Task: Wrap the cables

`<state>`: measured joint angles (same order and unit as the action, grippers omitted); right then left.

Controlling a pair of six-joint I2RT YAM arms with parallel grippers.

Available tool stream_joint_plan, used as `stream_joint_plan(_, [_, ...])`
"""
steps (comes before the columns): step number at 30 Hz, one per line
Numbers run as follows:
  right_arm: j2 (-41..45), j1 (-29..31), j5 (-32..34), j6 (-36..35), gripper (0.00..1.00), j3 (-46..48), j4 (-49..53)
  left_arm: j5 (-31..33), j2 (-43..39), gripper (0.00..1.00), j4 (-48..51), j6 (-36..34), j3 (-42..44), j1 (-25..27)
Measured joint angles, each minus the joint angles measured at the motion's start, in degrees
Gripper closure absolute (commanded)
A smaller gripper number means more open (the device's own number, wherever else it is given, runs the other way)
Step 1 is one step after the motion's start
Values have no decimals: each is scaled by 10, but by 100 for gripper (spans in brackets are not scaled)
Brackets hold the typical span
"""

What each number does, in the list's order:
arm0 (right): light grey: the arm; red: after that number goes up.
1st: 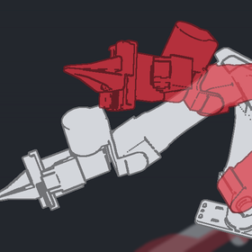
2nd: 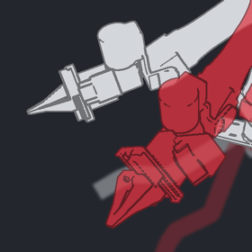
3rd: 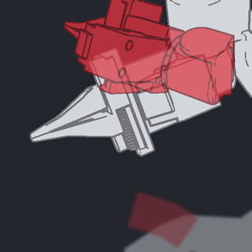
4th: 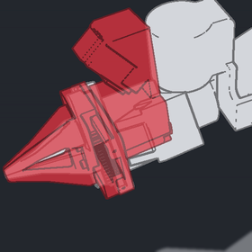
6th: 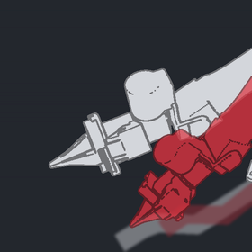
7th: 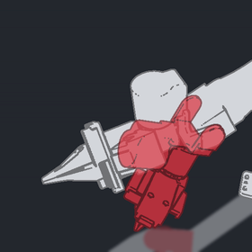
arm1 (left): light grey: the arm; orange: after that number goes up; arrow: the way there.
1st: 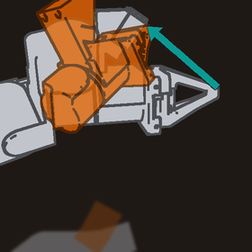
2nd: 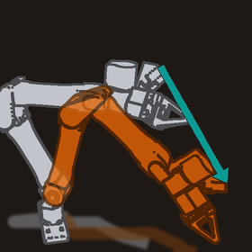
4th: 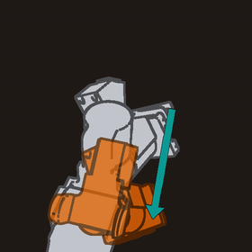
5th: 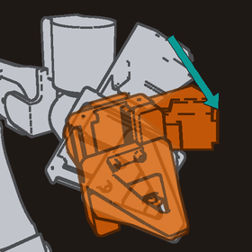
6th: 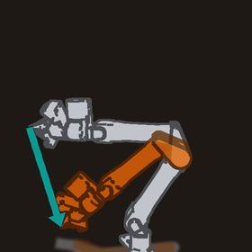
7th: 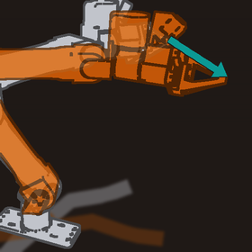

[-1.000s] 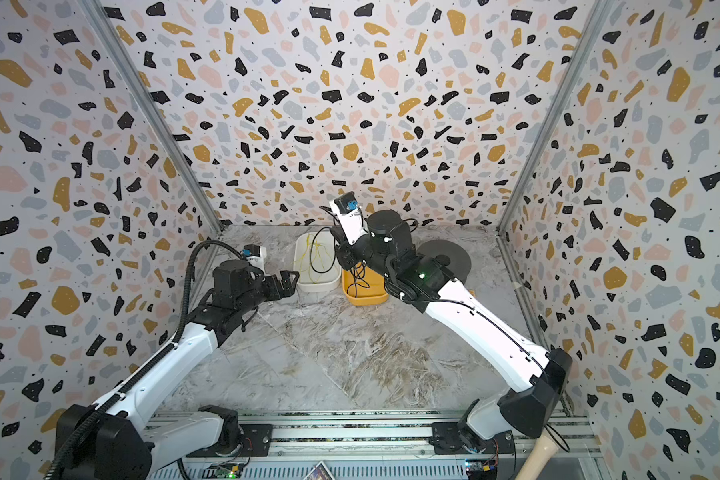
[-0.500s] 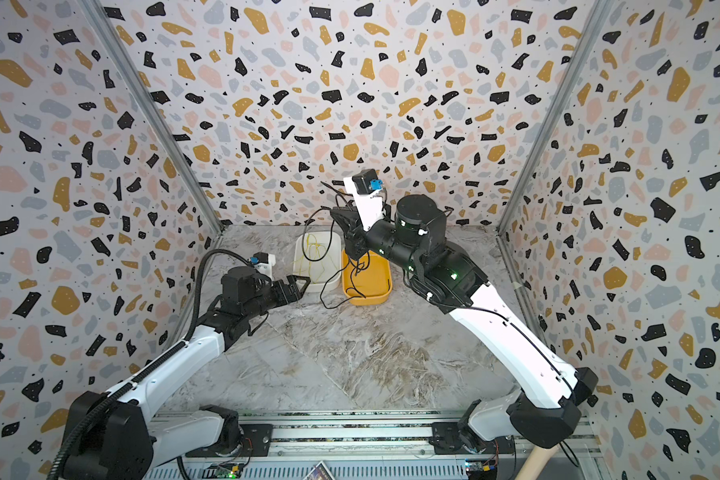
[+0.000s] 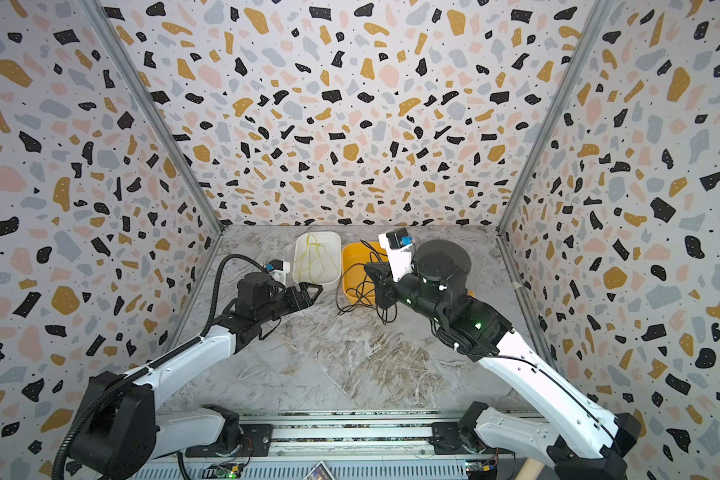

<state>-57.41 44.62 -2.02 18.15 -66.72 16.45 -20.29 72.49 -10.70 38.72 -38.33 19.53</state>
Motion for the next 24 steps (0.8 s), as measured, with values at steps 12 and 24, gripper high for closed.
stream_joint_plan(12, [40,-236,-74,112,100,242,-3,4,49,24,-9,6,2,18])
stream_joint_plan(24, [-9,-295,-73,119,89,334,-19,23,121,19,-26,30,-63,92])
